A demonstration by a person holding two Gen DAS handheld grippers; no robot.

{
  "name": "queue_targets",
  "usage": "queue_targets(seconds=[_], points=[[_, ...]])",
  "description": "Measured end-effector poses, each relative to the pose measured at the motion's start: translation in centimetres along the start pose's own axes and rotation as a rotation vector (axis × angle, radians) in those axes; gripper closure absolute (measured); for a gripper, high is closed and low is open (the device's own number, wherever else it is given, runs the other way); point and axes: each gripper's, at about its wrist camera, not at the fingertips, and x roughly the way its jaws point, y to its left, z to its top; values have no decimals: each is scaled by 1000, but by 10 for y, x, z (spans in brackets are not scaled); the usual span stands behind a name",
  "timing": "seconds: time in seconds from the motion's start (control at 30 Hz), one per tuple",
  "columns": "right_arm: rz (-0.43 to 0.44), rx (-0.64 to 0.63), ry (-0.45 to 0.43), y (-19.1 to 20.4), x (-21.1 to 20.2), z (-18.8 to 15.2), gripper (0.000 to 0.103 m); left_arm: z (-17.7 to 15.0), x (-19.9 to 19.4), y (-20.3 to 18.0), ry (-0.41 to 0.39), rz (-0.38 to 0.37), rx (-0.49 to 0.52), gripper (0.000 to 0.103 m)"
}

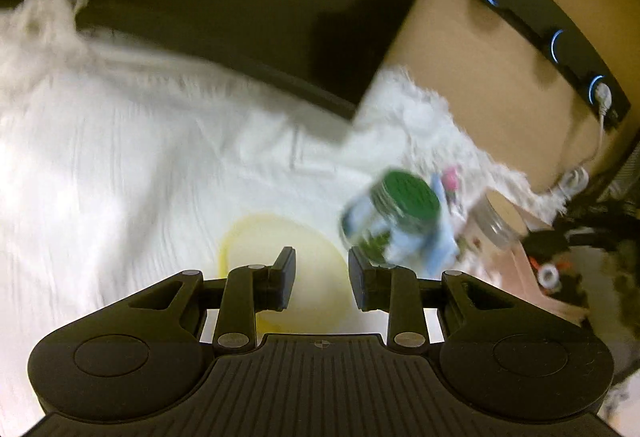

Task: Organize soft objects

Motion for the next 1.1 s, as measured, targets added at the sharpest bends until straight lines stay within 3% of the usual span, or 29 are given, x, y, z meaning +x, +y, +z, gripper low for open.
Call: queue_targets(seconds=[0.23,0.43,0.67,0.77,0.87,1.1], points=[[22,-225,-152,54,-66,-43,46,47,65,-7,-72,-26,96,71],[98,-291,-96,93,-84,-92,46,69,138,-11,-4,52,140,71],[59,-315,-42,103,-82,-122,46,73,189,-2,71,107,155,71],[46,-290,-18,97,-79,-126,46,73,194,-3,63,115,186,73],[38,-276,-9,94,-76,-128,46,73,193,-8,83,150,240,86],[110,-355,-65,112,-86,-131,46,69,152,3,86,76,252,88]])
